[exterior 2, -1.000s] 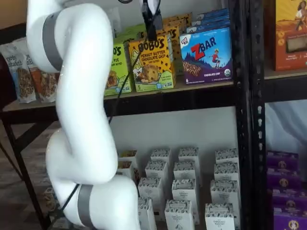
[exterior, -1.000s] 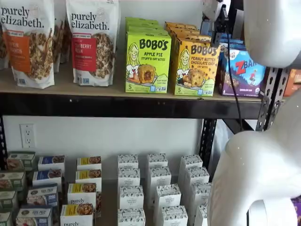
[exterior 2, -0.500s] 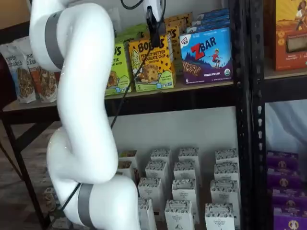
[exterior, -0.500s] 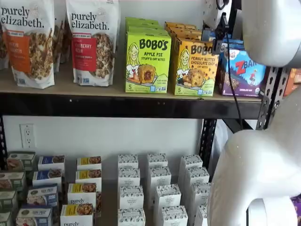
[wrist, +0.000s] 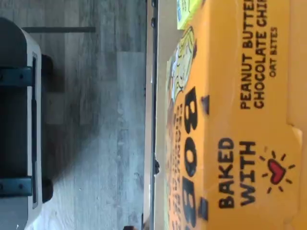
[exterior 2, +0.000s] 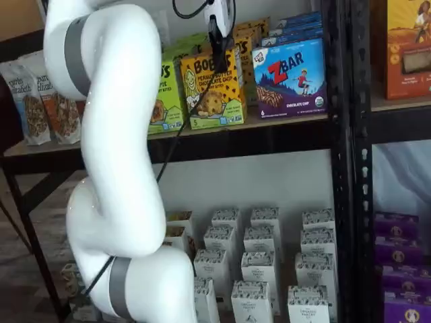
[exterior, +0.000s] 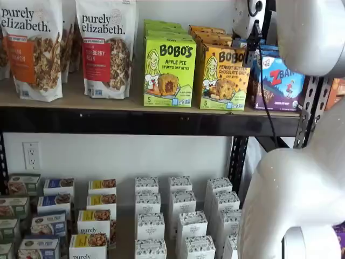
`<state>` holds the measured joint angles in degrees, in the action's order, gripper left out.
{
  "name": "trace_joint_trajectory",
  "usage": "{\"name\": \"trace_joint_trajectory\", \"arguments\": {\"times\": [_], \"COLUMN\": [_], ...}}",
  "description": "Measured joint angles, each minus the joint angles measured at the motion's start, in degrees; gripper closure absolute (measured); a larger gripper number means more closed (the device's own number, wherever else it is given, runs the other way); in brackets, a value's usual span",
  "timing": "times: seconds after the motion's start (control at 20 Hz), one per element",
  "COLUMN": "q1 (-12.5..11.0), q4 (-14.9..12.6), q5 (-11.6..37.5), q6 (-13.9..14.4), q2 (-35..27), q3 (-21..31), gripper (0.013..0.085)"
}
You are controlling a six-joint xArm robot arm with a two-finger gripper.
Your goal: Pick up the orange box on the top shelf, the fifth box from the left
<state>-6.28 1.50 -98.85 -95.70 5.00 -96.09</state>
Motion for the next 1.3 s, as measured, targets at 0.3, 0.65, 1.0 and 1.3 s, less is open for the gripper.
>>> {"name": "trace_joint_trajectory", "arguments": {"times": [0.3, 0.65, 1.0, 1.3], "q1": [-0.5, -0.9, -1.1, -1.3], "q4": [1.2, 2.5, 2.9, 3.4], "q5": [-0.7, -1.7, -2.0, -2.5], "q6": [-0.2, -0.4, -0.5, -0.6], "q2": [-0.6, -1.3, -1.5, -1.8], "q3": [-0.4, -1.2, -1.4, -2.0], "gripper": [0.0130, 0.0250, 0.0370, 0.0490]}}
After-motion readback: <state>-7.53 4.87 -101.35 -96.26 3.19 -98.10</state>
